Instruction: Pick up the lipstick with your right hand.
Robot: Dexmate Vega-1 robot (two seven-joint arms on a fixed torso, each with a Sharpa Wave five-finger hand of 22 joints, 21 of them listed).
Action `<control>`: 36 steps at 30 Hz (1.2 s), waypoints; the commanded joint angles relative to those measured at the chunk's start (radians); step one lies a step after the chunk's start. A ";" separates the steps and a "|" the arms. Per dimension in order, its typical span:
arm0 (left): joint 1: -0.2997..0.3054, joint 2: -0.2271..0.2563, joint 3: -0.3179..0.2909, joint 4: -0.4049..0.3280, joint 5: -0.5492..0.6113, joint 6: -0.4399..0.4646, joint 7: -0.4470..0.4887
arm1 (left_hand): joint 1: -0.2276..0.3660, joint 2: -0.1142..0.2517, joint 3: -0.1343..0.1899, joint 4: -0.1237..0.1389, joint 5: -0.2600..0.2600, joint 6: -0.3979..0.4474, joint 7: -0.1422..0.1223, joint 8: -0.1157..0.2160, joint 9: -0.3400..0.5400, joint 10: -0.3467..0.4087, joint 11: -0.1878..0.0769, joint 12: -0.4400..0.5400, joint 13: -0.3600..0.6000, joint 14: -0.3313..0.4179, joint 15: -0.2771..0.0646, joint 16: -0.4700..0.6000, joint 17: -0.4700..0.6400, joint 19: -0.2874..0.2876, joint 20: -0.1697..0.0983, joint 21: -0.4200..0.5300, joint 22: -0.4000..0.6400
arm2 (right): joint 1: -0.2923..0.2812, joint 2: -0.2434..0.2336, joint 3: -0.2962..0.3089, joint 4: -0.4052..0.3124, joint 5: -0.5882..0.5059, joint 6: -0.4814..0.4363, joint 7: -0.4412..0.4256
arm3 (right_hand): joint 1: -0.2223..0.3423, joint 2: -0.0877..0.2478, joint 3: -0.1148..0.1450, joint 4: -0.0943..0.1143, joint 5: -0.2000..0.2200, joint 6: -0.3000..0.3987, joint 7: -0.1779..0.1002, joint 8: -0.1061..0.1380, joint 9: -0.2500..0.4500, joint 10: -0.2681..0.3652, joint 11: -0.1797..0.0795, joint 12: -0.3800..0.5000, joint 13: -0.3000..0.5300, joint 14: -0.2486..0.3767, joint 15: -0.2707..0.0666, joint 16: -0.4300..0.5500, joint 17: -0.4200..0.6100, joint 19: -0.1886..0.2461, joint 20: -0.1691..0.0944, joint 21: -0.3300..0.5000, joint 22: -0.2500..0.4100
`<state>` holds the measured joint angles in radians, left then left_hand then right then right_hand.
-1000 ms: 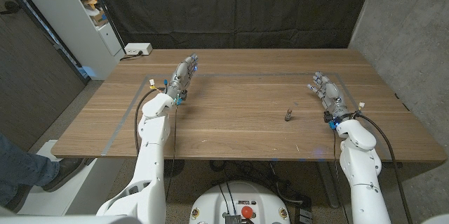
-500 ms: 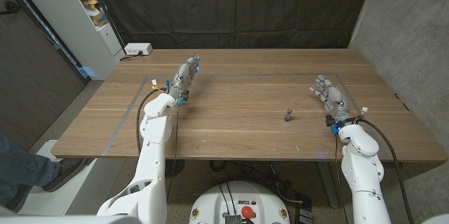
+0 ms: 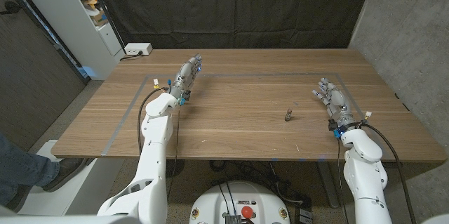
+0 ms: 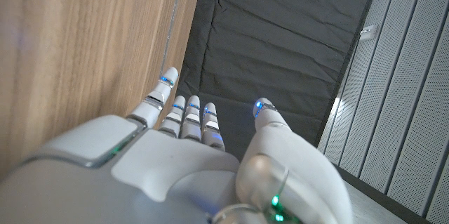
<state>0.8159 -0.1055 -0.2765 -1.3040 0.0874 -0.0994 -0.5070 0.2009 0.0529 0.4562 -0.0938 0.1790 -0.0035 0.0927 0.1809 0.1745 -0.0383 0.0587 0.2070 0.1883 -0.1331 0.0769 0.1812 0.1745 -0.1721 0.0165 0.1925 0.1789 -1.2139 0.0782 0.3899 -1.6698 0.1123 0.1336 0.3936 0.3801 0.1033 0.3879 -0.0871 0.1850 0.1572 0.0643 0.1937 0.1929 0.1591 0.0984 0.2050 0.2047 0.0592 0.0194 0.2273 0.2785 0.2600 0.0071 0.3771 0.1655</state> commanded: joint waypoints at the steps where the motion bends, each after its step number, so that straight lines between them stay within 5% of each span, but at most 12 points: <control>1: -0.009 -0.004 0.013 0.001 0.004 0.003 0.003 | 0.003 0.014 0.004 -0.006 0.000 0.003 0.005 0.006 0.004 0.005 0.006 0.004 0.005 -0.002 -0.003 0.004 0.004 -0.006 -0.002 0.005 0.002 | -0.022 0.004 0.008 -0.016 0.004 0.003 -0.002 | 0.005 -0.001 0.000 -0.003 0.007 0.010 -0.004 0.008 0.002 0.008 -0.006 0.003 0.000 0.008 -0.001 -0.001 0.000 0.012 -0.002 -0.004 0.001; 36: -0.027 0.004 0.010 0.030 0.002 -0.005 -0.008 | 0.005 0.019 0.003 -0.009 0.000 0.004 0.003 0.006 0.004 0.005 0.005 0.004 0.005 -0.003 -0.004 0.004 0.004 -0.008 0.005 0.005 0.002 | -0.100 0.029 -0.004 -0.076 -0.018 0.028 -0.003 | 0.008 0.003 -0.006 -0.010 0.007 0.009 -0.016 0.006 0.001 0.012 -0.013 0.003 -0.002 0.017 -0.006 0.001 -0.005 0.017 -0.002 -0.022 0.001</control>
<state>0.7860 -0.1045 -0.2622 -1.2731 0.0934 -0.1048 -0.5089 0.2018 0.0626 0.4605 -0.0980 0.1790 -0.0036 0.0928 0.1809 0.1745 -0.0383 0.0587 0.2070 0.1883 -0.1331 0.0769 0.1812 0.1745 -0.1721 0.0165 0.1925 0.1789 -1.2907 0.1000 0.4009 -1.7274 0.1093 0.1508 0.3893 0.3798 0.1030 0.3837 -0.0911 0.1850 0.1681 0.0534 0.1936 0.1928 0.1680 0.0893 0.2050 0.1998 0.0717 0.0141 0.2273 0.2739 0.2727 0.0053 0.3579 0.1654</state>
